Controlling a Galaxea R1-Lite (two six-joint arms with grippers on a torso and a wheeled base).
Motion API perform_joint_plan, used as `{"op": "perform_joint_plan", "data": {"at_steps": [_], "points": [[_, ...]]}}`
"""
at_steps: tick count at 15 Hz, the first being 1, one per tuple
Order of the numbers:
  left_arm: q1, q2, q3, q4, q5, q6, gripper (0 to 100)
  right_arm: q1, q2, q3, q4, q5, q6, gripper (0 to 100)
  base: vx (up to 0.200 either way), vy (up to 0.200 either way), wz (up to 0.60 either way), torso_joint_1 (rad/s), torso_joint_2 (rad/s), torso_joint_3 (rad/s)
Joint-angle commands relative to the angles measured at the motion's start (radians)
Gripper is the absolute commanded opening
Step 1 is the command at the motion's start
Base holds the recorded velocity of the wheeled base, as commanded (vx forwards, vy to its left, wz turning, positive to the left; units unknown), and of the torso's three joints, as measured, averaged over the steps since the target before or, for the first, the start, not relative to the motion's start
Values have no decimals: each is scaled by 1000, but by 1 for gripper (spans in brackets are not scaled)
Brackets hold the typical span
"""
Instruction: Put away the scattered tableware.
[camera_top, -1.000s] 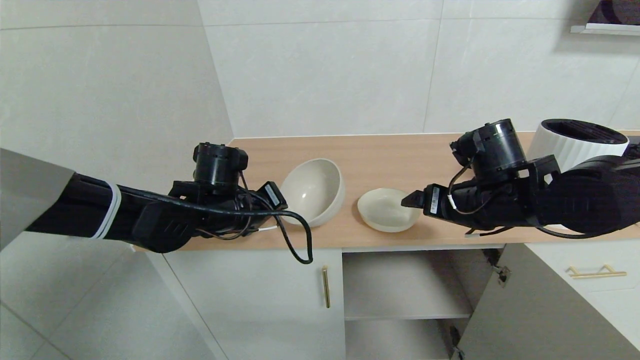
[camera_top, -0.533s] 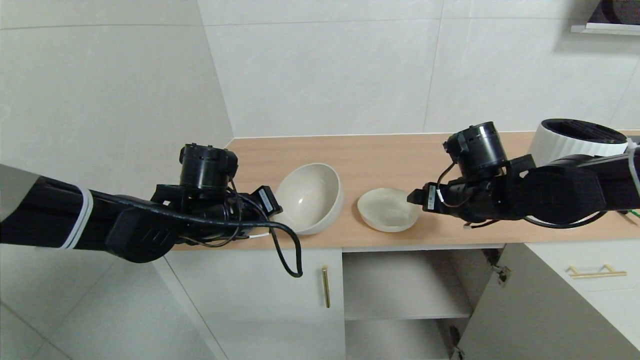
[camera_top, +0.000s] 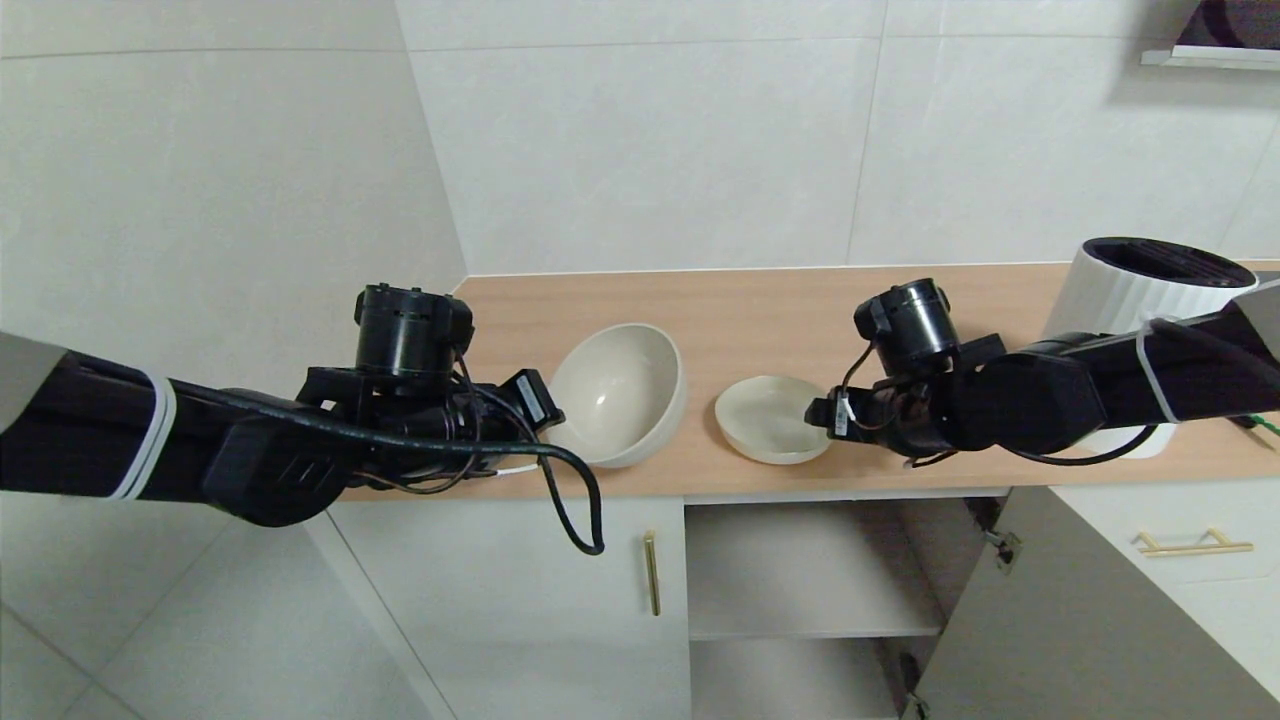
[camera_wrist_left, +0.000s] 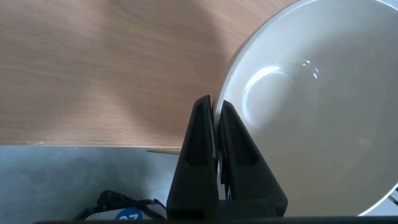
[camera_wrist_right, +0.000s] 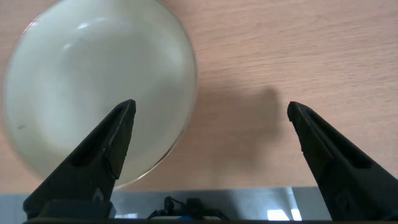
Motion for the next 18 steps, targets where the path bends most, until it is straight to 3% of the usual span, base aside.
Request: {"op": "perform_joint_plan", "data": {"at_steps": [1, 4, 5, 15, 18], "points": [[0, -2, 0, -1, 0, -1, 0, -2, 17, -4, 0, -1, 0, 100, 0, 0, 0, 0, 0, 0], [0, -2, 0, -1, 0, -1, 0, -3, 20, -5, 0, -1, 0, 100, 0, 0, 0, 0, 0, 0], [0, -2, 0, -1, 0, -1, 0, -3, 22, -5, 0, 0, 0, 0, 0, 0, 0, 0, 0, 0], [0, -7, 0, -1, 0, -2, 0, -5, -3, 2, 4, 2, 6, 0, 0, 0, 0, 0, 0, 0], [0, -33, 28, 3, -1, 3, 0, 1, -95, 93, 6, 17, 2, 0, 0, 0, 0, 0, 0, 0]]}}
